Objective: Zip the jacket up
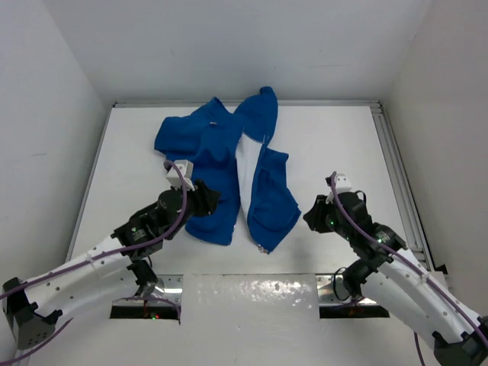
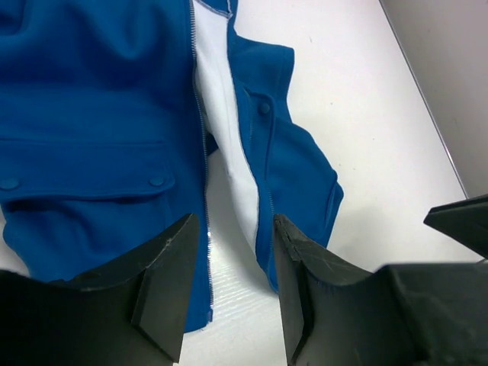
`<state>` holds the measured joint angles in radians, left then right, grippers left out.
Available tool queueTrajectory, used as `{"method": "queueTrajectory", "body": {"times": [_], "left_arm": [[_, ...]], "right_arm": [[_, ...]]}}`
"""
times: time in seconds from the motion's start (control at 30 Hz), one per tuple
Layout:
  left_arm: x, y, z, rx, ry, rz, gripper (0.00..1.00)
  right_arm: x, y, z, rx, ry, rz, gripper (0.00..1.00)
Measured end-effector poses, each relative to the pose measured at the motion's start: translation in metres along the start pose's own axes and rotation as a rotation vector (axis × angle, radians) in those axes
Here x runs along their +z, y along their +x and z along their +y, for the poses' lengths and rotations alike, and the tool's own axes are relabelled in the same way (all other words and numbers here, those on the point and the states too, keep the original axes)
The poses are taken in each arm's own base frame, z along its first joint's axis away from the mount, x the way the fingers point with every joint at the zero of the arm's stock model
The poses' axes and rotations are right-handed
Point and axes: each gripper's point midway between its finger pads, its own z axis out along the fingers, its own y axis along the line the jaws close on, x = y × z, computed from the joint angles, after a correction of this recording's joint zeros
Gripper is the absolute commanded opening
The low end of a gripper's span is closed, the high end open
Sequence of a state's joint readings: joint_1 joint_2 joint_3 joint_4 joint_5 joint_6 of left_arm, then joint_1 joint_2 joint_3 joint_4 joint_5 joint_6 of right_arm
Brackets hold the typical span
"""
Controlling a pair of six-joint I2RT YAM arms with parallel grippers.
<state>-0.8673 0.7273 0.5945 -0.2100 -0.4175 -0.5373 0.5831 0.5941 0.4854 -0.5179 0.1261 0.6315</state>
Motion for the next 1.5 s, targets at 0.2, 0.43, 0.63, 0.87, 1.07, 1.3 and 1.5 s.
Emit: {"method": "queueTrajectory", "body": {"times": [0.2, 0.43, 0.63, 0.87, 1.07, 1.3, 1.5], "left_arm": [[0.001, 0.008, -0.004, 0.021, 0.029, 0.036, 0.15], [0.025, 0.072, 0.014, 0.108, -0.056, 0.257, 0.00], [0.028, 0.131, 0.052, 0.198, -0.194, 0.463, 0.18], [0.030, 0.150, 0.064, 0.240, -0.239, 0.527, 0.25], [0.029, 0.163, 0.067, 0.273, -0.251, 0.562, 0.19], [0.025, 0.179, 0.065, 0.308, -0.237, 0.615, 0.28], [0.027, 0.183, 0.059, 0.321, -0.213, 0.614, 0.38]], "right_arm": [[0.002, 0.005, 0.002, -0.008, -0.010, 0.030, 0.00], [0.007, 0.009, 0.011, -0.008, -0.053, 0.060, 0.00], [0.013, 0.017, 0.016, -0.009, -0.083, 0.103, 0.00], [0.015, 0.025, 0.021, -0.016, -0.114, 0.142, 0.00], [0.018, 0.037, 0.021, -0.022, -0.129, 0.184, 0.00], [0.021, 0.042, 0.021, -0.025, -0.135, 0.201, 0.01], [0.022, 0.045, 0.021, -0.024, -0.138, 0.212, 0.04]]}}
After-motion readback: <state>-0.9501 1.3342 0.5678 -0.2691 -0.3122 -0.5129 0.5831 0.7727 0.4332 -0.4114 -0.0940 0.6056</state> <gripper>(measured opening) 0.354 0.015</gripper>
